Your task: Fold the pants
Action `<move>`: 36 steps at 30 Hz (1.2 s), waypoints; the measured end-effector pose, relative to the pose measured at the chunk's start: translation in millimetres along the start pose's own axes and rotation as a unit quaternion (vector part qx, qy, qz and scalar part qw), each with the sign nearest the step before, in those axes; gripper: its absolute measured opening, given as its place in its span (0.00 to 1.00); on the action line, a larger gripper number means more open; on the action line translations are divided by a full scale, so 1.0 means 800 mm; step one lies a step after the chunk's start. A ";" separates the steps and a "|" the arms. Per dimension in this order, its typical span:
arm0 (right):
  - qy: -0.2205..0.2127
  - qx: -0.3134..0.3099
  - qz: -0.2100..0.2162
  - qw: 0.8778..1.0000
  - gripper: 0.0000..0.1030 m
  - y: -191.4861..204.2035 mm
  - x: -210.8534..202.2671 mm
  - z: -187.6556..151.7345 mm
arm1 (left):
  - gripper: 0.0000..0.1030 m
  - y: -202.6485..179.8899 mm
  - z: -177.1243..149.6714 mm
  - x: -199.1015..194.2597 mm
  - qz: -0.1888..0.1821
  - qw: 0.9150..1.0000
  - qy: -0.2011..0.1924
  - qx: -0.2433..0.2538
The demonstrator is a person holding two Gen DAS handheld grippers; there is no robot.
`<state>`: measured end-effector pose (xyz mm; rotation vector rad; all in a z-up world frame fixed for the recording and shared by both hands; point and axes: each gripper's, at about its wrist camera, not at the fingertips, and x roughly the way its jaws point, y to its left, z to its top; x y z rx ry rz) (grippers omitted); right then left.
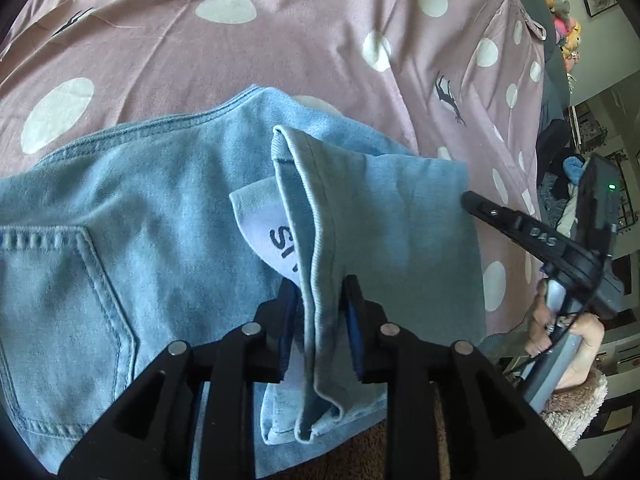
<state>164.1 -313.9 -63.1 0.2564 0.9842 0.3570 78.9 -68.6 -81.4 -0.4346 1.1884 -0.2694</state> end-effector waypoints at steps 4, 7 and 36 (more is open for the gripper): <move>0.014 -0.023 -0.022 0.999 0.18 0.004 0.008 -0.022 | 0.29 0.010 -0.014 -0.008 -0.004 1.000 0.001 0.001; 0.009 -0.034 -0.016 0.999 0.18 -0.002 -0.005 -0.047 | 0.30 0.009 -0.023 -0.013 0.000 1.000 0.001 0.008; -0.002 -0.022 -0.014 1.000 0.22 -0.008 -0.037 -0.138 | 0.35 0.016 -0.078 -0.035 0.030 0.999 0.003 0.016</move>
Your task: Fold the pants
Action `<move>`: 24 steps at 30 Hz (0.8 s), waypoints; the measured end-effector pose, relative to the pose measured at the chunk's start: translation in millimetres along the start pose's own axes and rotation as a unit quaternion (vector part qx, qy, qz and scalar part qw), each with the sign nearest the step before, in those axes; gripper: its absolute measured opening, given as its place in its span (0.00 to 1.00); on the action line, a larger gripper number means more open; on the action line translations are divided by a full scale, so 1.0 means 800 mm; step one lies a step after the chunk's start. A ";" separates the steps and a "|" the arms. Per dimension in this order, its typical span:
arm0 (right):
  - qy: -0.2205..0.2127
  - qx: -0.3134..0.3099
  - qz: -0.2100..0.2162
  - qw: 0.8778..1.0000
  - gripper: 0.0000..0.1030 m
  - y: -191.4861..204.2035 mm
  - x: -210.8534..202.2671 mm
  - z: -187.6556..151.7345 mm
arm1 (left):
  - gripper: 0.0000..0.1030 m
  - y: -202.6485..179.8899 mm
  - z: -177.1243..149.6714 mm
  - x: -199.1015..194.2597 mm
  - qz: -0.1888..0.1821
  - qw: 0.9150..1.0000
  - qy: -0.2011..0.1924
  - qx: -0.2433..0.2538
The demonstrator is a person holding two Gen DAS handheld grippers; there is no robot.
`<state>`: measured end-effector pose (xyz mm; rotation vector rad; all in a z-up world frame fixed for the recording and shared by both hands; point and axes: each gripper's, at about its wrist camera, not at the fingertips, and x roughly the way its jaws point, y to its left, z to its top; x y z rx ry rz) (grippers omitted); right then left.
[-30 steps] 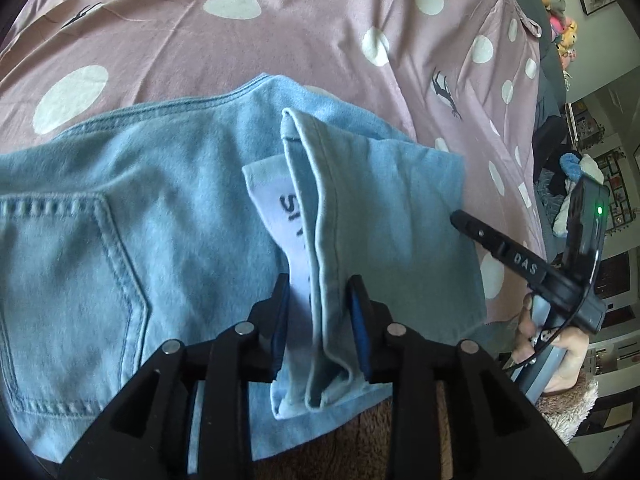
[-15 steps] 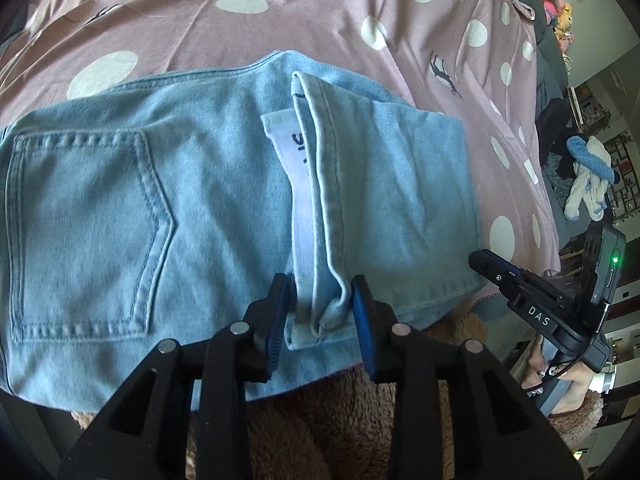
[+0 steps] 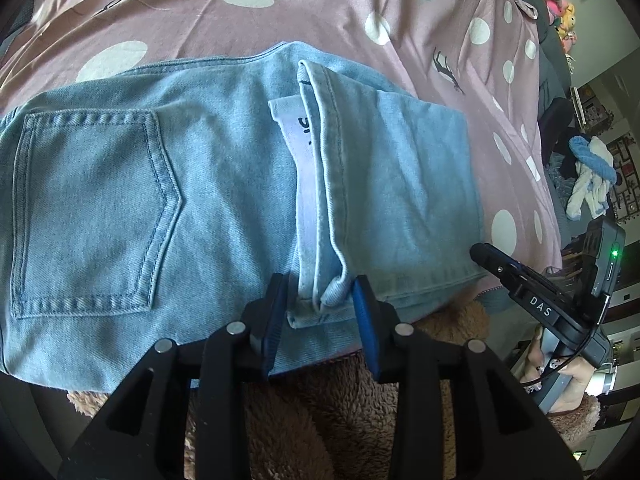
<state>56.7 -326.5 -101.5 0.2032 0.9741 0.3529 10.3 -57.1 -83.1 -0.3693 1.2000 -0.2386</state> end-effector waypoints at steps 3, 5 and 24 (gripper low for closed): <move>-0.004 -0.001 -0.002 1.000 0.23 0.001 0.000 -0.002 | 0.35 -0.002 -0.001 0.000 0.001 1.000 0.003 -0.003; -0.004 0.000 -0.003 1.000 0.23 0.001 0.000 -0.003 | 0.35 -0.003 -0.002 -0.002 0.005 1.000 0.008 -0.002; -0.042 -0.017 -0.002 0.999 0.62 0.032 -0.037 0.022 | 0.87 0.081 -0.005 -0.158 0.133 0.976 -0.155 -0.076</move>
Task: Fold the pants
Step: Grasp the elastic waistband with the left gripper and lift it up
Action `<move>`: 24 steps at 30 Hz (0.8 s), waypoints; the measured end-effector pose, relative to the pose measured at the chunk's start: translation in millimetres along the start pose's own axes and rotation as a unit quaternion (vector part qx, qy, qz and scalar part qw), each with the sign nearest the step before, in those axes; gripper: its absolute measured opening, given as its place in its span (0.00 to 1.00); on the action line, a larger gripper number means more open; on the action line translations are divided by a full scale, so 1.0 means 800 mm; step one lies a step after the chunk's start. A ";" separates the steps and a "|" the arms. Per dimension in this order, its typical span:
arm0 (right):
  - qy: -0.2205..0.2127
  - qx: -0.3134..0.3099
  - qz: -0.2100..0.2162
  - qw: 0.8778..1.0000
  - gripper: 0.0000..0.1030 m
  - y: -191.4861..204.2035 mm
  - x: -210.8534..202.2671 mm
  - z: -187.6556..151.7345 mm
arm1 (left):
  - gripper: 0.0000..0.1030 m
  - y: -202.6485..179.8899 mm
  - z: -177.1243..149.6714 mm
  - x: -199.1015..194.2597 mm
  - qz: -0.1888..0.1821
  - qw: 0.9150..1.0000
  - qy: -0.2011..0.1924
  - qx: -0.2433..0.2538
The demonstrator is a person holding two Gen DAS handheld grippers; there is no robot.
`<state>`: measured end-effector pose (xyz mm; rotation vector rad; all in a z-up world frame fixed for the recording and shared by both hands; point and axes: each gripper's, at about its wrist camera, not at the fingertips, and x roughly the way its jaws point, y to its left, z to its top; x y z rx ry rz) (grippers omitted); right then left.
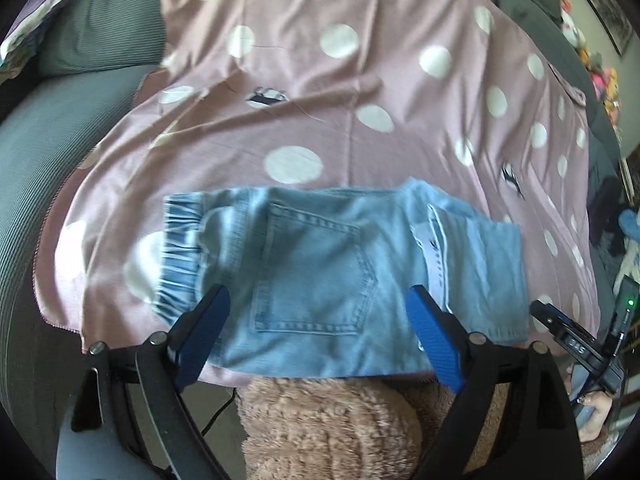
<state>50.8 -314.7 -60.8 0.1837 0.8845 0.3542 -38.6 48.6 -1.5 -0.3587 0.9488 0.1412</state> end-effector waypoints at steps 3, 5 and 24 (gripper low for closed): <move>-0.024 -0.003 0.016 1.000 0.75 0.009 -0.013 0.012 | 0.87 0.026 0.003 -0.007 0.006 1.000 -0.009 -0.030; -0.027 -0.010 0.022 0.999 0.76 0.017 -0.016 0.018 | 0.87 0.045 0.003 -0.012 0.013 0.999 -0.013 -0.049; 0.000 -0.042 0.009 0.999 0.77 0.059 0.007 0.020 | 0.86 0.161 -0.030 0.037 -0.017 0.976 0.033 -0.216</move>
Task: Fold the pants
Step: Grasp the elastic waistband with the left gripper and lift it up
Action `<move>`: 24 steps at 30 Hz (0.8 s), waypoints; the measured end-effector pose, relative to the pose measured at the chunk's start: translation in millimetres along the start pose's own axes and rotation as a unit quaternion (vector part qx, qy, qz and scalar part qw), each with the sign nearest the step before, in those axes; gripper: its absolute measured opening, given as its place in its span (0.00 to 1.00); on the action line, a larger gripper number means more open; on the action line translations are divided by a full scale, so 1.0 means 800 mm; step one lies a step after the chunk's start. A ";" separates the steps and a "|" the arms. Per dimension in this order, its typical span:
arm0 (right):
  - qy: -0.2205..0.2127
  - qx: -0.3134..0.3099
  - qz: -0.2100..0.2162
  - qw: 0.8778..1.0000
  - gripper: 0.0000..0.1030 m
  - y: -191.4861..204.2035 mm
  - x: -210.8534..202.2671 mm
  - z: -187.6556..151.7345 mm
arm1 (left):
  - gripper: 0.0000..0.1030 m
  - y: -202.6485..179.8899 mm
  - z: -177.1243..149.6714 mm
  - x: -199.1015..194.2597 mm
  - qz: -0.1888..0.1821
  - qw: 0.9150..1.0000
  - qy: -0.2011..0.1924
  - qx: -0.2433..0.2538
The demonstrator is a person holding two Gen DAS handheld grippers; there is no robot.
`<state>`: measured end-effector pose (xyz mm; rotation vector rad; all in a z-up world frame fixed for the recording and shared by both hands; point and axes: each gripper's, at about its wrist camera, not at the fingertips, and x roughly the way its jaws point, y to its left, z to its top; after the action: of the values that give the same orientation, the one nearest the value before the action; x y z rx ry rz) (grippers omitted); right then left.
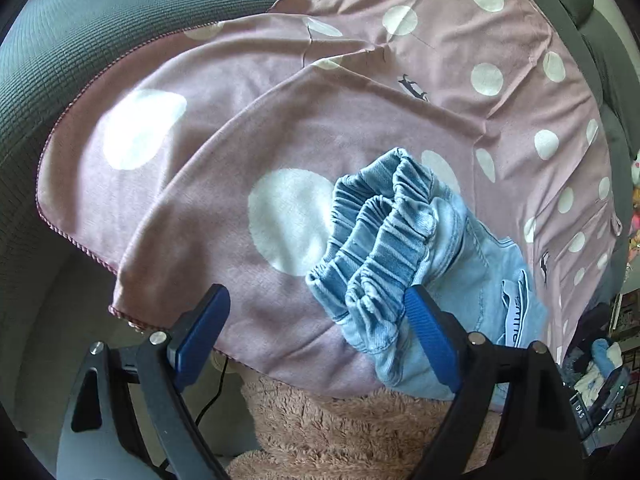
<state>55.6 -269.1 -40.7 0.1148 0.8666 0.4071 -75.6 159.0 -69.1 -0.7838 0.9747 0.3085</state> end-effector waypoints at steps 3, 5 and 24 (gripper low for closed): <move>0.003 0.001 -0.004 1.000 0.77 -0.001 0.001 -0.001 | 0.86 -0.008 -0.003 0.001 -0.015 1.000 0.006 0.009; 0.004 0.003 -0.005 1.000 0.77 -0.002 0.002 -0.003 | 0.86 -0.014 -0.007 0.010 -0.028 0.999 0.018 0.017; 0.015 0.020 0.001 1.000 0.77 -0.008 0.008 -0.011 | 0.58 -0.015 -0.020 0.030 -0.097 0.994 0.031 -0.027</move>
<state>54.8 -272.9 -52.7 0.1470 0.9045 0.3952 -65.7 136.8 -89.0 -0.9353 0.9434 0.1422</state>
